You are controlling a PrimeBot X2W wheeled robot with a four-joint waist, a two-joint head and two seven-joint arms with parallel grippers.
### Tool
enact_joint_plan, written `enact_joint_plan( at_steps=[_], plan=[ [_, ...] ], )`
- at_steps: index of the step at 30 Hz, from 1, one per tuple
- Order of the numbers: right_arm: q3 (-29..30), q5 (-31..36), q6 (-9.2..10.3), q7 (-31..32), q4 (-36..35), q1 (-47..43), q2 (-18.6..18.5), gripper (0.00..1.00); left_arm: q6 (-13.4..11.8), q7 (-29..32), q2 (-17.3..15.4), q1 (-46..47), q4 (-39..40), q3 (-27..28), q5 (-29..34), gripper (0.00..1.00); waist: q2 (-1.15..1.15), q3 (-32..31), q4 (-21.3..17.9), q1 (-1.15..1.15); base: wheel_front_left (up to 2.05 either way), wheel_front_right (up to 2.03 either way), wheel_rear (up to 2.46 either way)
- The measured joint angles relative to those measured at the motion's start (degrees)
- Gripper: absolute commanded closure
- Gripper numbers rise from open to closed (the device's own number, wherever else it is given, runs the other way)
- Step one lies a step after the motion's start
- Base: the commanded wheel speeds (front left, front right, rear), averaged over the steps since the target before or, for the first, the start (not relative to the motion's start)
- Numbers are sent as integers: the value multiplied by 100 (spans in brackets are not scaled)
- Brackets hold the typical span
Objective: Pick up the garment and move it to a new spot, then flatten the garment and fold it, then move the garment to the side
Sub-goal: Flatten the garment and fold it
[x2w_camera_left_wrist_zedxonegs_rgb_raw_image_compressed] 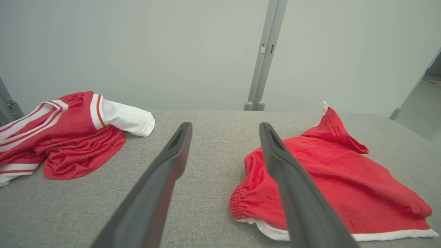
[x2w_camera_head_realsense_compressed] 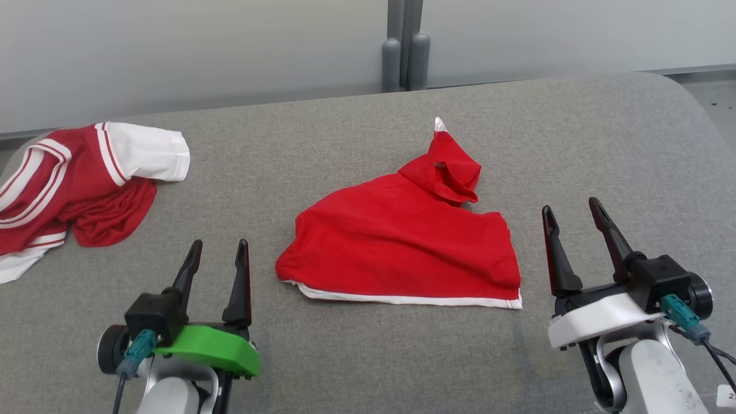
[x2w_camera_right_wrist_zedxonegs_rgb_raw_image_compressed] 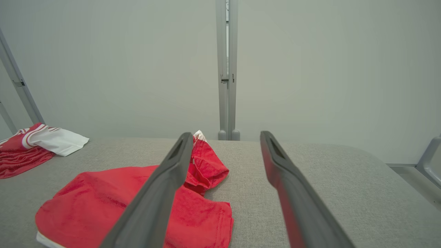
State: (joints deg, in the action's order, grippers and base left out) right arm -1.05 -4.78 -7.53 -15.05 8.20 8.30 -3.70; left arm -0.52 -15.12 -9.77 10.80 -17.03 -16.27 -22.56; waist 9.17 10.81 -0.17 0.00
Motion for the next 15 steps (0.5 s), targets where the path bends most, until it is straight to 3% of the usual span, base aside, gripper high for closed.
enact_joint_plan(
  at_steps=[15],
  plan=[
    [-154,-104,0,0,-97,-455,81,0,-26,-1,281,-1044,750,535,338,0,0,-244,19,0,0,0,0]
  ],
)
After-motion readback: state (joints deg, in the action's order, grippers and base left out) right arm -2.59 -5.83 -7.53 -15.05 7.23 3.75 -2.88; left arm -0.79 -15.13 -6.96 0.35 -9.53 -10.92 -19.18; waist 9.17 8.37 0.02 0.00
